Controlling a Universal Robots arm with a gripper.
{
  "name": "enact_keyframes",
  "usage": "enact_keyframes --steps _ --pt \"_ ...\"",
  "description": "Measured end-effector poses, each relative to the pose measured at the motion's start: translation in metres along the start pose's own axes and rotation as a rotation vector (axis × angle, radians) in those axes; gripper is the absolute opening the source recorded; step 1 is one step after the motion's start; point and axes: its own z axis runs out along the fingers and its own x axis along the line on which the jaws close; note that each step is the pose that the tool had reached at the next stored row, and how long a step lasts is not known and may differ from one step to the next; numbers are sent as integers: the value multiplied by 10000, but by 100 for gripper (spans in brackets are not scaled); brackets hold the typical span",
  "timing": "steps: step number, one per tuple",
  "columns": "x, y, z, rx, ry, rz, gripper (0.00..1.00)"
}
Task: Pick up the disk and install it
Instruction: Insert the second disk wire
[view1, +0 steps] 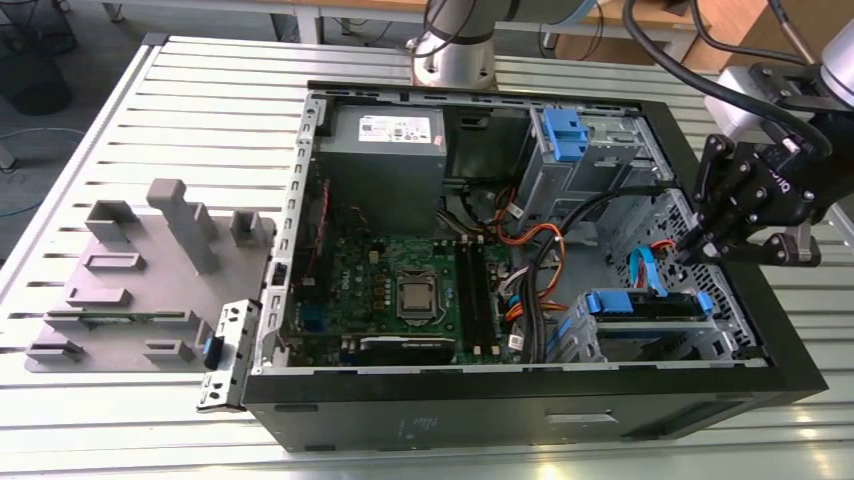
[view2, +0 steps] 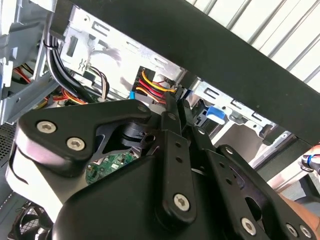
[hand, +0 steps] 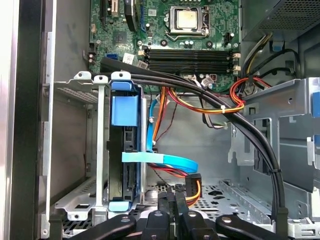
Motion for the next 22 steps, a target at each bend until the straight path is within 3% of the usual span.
enact_keyframes --steps 8,22 --pt "94 69 1 96 1 -33 16" --pt "241 121 0 109 1 -52 16"
